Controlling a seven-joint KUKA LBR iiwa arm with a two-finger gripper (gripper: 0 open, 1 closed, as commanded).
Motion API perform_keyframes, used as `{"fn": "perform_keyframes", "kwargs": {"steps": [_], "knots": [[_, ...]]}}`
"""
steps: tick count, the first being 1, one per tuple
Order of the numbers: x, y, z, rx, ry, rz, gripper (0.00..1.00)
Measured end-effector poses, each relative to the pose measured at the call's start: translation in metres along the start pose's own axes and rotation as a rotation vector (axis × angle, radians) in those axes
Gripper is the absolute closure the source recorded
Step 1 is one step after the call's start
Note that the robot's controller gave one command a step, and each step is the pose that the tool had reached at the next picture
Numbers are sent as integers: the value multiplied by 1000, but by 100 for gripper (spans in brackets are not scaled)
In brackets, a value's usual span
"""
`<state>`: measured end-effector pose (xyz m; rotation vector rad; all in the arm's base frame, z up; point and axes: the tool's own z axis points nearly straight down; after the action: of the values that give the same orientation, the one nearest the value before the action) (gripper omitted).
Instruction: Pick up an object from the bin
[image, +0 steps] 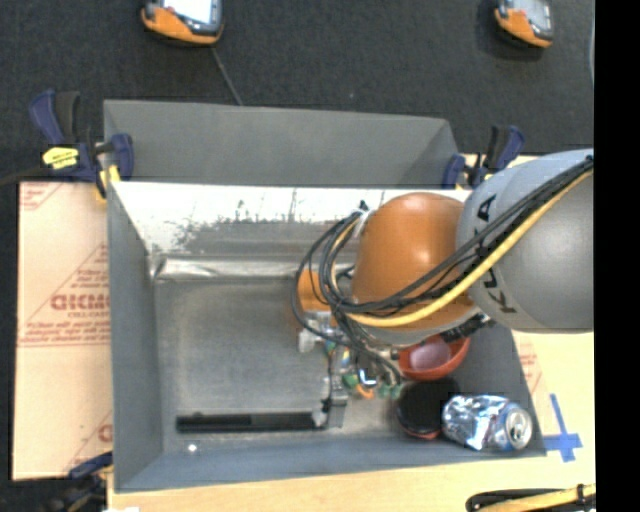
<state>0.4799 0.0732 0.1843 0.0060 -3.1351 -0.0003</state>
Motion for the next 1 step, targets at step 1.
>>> {"fn": "perform_keyframes", "kwargs": {"steps": [1], "knots": [[-2, 0, -4, -1, -8, 3, 0]]}}
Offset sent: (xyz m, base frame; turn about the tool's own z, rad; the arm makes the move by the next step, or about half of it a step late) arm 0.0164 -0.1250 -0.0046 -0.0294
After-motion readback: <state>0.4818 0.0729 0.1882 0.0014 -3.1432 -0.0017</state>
